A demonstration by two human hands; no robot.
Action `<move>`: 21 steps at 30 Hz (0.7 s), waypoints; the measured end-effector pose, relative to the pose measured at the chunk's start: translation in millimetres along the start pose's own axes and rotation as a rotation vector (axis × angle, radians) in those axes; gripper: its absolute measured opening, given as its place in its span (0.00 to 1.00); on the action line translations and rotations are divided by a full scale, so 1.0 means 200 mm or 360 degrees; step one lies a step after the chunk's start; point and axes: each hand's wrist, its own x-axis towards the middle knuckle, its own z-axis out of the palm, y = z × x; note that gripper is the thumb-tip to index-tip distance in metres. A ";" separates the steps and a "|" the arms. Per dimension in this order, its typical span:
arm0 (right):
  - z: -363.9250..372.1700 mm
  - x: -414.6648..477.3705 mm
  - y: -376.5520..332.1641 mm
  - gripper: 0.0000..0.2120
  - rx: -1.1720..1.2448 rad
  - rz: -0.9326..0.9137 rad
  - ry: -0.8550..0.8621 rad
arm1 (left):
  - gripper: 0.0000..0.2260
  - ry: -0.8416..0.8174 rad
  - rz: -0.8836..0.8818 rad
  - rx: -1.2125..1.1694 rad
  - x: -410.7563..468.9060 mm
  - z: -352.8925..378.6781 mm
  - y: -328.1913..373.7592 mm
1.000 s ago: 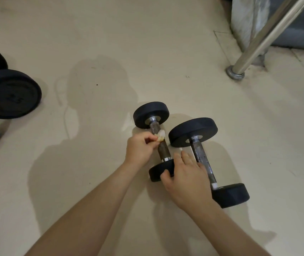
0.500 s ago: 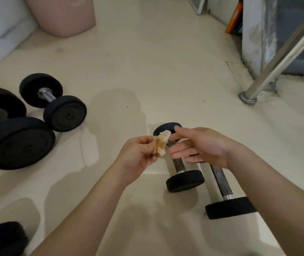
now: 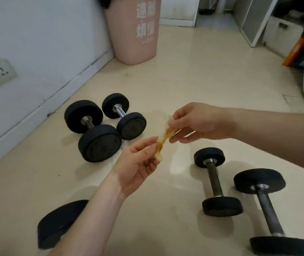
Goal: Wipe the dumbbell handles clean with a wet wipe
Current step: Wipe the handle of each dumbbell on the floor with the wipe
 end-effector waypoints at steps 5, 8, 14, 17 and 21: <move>0.02 0.04 0.01 0.05 0.0104 -0.0138 0.0105 | 0.11 0.0081 0.0071 0.0555 -0.11 -0.07 0.11; 0.00 0.08 0.07 0.04 0.0461 -0.0210 0.0141 | 0.09 0.0251 0.0160 0.0977 -0.15 -0.08 0.12; -0.01 0.18 0.23 0.06 0.1104 -0.0223 -0.0308 | 0.08 0.0605 0.0191 0.0936 -0.18 -0.04 0.14; -0.04 0.23 0.28 0.09 0.0871 -0.0324 -0.0474 | 0.10 0.0713 0.0227 0.0681 -0.14 -0.01 0.21; -0.08 0.24 0.31 0.12 0.0086 -0.0482 -0.0410 | 0.10 0.0755 0.0176 0.0893 -0.05 0.13 0.26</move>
